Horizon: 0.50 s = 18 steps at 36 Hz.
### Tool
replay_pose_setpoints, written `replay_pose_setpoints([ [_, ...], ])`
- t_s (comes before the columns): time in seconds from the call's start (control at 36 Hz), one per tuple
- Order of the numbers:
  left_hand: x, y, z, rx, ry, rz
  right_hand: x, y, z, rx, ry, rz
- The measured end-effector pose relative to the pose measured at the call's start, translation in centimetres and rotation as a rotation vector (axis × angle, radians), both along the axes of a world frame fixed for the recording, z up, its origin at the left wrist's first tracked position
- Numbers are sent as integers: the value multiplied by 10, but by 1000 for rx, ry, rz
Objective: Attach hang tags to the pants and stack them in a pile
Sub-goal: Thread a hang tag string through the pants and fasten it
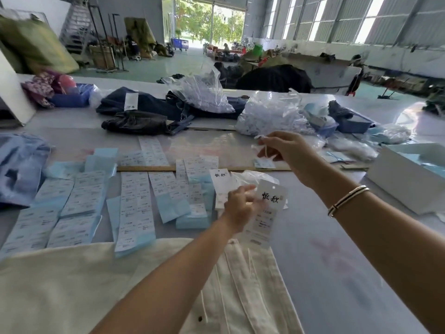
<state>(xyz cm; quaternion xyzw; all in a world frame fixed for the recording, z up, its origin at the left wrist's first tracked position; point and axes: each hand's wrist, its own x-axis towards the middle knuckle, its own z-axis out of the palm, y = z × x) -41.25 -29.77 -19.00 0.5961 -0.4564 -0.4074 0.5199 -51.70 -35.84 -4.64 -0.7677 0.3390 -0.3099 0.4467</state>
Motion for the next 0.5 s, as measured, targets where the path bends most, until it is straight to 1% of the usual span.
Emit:
replay_pose_setpoints([
  [0.03, 2, 13, 3, -13, 247, -49, -1, 4, -5, 34, -29, 2],
  [0.06, 6, 25, 3, -26, 446, -103, -1, 8, -10, 70, -59, 8],
  [0.08, 10, 38, 2, -45, 597, -150, 0, 12, -16, 105, -80, 24],
  [0.14, 14, 61, 1, -122, 850, -221, 4, 24, -30, 173, -96, 69],
  [0.19, 17, 81, 1, -189, 1034, -224, 10, 40, -46, 235, -96, 111],
  [0.22, 18, 92, 0, -209, 1091, -202, 14, 49, -55, 255, -97, 123],
  [0.31, 26, 123, -7, -267, 1162, -86, 26, 75, -79, 295, -108, 103],
  [0.36, 33, 144, -15, -280, 1220, 15, 33, 92, -93, 380, -156, 104],
  [0.44, 46, 171, -26, -215, 1205, 157, 41, 118, -112, 549, -286, 121],
  [0.5, 51, 185, -30, -166, 1197, 185, 47, 136, -122, 618, -329, 160],
])
